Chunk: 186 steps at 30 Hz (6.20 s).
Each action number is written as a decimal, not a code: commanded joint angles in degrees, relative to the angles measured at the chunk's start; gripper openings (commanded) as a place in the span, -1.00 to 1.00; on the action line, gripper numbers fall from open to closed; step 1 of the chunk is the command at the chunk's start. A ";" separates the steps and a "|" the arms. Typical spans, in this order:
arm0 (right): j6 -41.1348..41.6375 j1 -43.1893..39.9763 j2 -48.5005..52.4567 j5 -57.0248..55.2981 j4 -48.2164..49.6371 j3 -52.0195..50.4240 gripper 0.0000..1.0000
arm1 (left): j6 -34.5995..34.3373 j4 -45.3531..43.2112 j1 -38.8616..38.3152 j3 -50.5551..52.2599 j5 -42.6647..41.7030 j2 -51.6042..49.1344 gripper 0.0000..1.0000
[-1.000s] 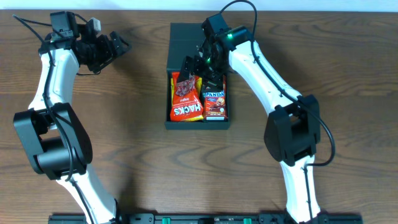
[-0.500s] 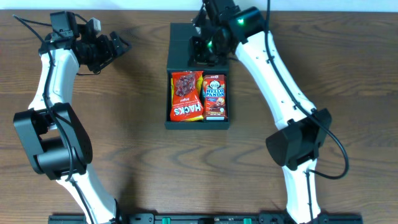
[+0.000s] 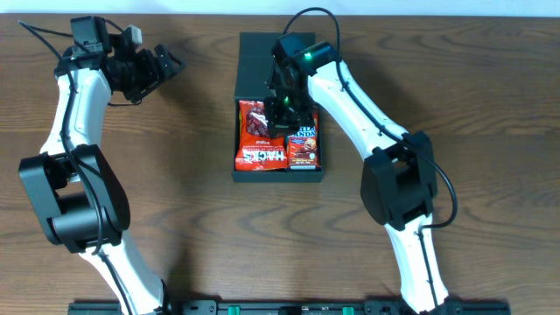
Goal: Pack container
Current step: 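Place the red Hacks bag into the black box, right gripper, then raise both grippers to the box lid's back edge, then push the lid forward with both grippers to close the box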
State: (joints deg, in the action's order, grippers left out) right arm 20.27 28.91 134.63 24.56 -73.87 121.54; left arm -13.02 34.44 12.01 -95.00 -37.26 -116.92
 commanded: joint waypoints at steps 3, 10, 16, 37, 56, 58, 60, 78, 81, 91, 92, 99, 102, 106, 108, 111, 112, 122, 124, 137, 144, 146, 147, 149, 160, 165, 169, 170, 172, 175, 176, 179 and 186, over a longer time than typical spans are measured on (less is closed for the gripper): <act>-1.55 0.07 0.92 -5.53 -0.22 -0.63 -0.97 | 1.01 0.07 0.31 0.50 0.35 0.02 0.91; -6.51 0.04 0.96 -0.50 0.76 2.08 -0.97 | 1.03 0.39 0.28 0.50 0.37 0.02 0.91; -12.66 -1.66 0.87 1.84 -4.70 16.65 -0.97 | 1.03 1.09 0.28 0.50 0.63 0.02 0.93; -14.08 -25.11 11.91 10.73 9.57 17.11 -0.97 | -7.23 -12.39 -13.51 0.50 26.73 0.02 -0.88; -13.88 -26.49 21.29 26.53 12.63 17.09 -0.97 | -15.41 -21.90 -14.21 0.50 2.89 -10.32 -0.88; -13.90 -26.62 21.29 26.77 12.63 17.09 -0.97 | -17.05 -25.16 -13.35 0.48 -0.33 -12.37 -0.88; -13.90 -26.86 21.29 27.02 12.57 17.09 -0.98 | -18.34 -27.89 -12.41 0.48 -4.26 -14.19 -0.88; -12.83 -26.86 21.40 34.99 16.24 10.03 -0.97 | -22.80 -30.71 -10.84 0.48 -13.42 -20.90 -0.88; -12.00 -26.69 21.40 37.40 18.51 8.85 -0.98 | -22.82 -31.04 -11.21 0.48 -13.40 -20.98 -0.88; -9.29 -25.49 21.40 48.61 26.88 8.81 -0.98 | -26.05 -35.85 -11.34 0.48 -17.68 -20.98 -0.88; -8.90 -25.44 21.40 49.05 27.17 8.81 -0.97 | -26.01 -35.80 -11.32 0.48 -17.88 -20.98 -0.88; -8.50 -25.51 21.40 49.66 27.85 8.81 -0.97 | -25.97 -35.85 -11.32 0.48 -18.32 -20.98 -0.89; -8.50 -25.51 21.40 49.66 27.85 8.81 -0.97 | -26.01 -36.06 -10.71 0.48 -18.29 -20.98 -0.88; -8.50 -25.51 21.40 49.64 27.85 8.81 -0.97 | -26.01 -36.22 -8.61 0.44 -18.27 -20.98 -0.88; -8.48 -25.49 21.40 49.64 27.82 8.81 -0.98 | -25.97 -36.17 -8.02 0.44 -17.88 -20.98 -0.88; -8.48 -25.51 21.40 49.64 27.82 8.81 -0.97 | -25.97 -36.11 -7.85 0.44 -16.70 -20.98 -0.88; -8.46 -25.51 21.40 49.64 27.85 8.81 -0.97 | -25.92 -35.71 -7.87 0.44 -16.04 -20.98 -0.88; -8.07 -25.44 21.40 49.92 27.85 8.81 -0.97 | -25.81 -34.69 -10.95 0.46 -13.86 -21.03 -0.88; -8.11 -25.44 21.40 50.56 27.87 8.81 -0.97 | -26.03 -34.86 -11.87 0.44 -13.16 -21.03 -0.88; -10.05 -25.51 21.40 56.74 28.24 8.85 -0.97 | -27.34 -48.17 -12.96 0.39 -24.81 -21.07 -0.88; -8.52 -25.51 21.27 64.85 30.88 8.87 -0.97 | -27.28 -56.43 -11.82 0.35 -39.15 -21.07 -0.88; -8.48 -25.53 21.24 64.85 30.91 8.92 -0.97 | -27.26 -57.70 -11.82 0.35 -41.35 -21.07 -0.88; -8.46 -25.55 21.22 64.85 30.88 8.92 -0.97 | -27.26 -58.18 -11.82 0.35 -42.27 -21.07 -0.88; -7.76 -25.57 21.22 64.85 30.99 8.92 -0.97 | -27.28 -59.34 -11.80 0.35 -44.63 -21.07 -0.89; -6.51 -25.62 21.16 64.85 31.10 8.92 -0.97 | -28.24 -60.02 -11.93 0.35 -53.42 -21.07 -0.88; -2.99 -25.88 21.16 64.85 34.05 8.92 -0.97 | -30.01 -60.11 -11.93 0.35 -53.42 -21.07 -0.88; -2.21 -25.88 19.93 64.85 34.40 8.92 -0.97 | -32.09 -60.78 -12.41 0.35 -53.42 -21.05 -0.89; -2.23 -25.81 19.39 64.85 34.42 8.92 -0.97 | -33.68 -61.70 -12.57 0.35 -53.42 -21.05 -0.88; -2.23 -25.70 17.84 64.85 34.40 8.92 -0.97 | -38.53 -65.77 -12.92 0.35 -53.42 -20.96 -0.89; -2.25 -25.64 15.39 64.85 34.34 8.92 -0.97 | -48.11 -77.42 -13.49 0.35 -53.42 -20.70 -0.89; -2.25 -25.59 14.47 64.85 34.25 8.92 -0.97 | -52.74 -83.60 -13.64 0.35 -53.42 -20.61 -0.89; -1.99 -25.42 12.24 64.85 33.94 8.92 -0.97 | -66.36 -101.42 -13.92 0.35 -53.42 -20.52 -0.88; -2.05 -24.06 6.62 64.85 30.75 8.92 -0.97 | -90.55 -125.33 -13.99 0.35 -53.37 -20.41 -0.89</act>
State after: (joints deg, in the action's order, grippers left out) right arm 17.82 3.51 144.70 87.90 -42.46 130.41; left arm -91.05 -89.58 -2.09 -94.32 -89.84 -137.16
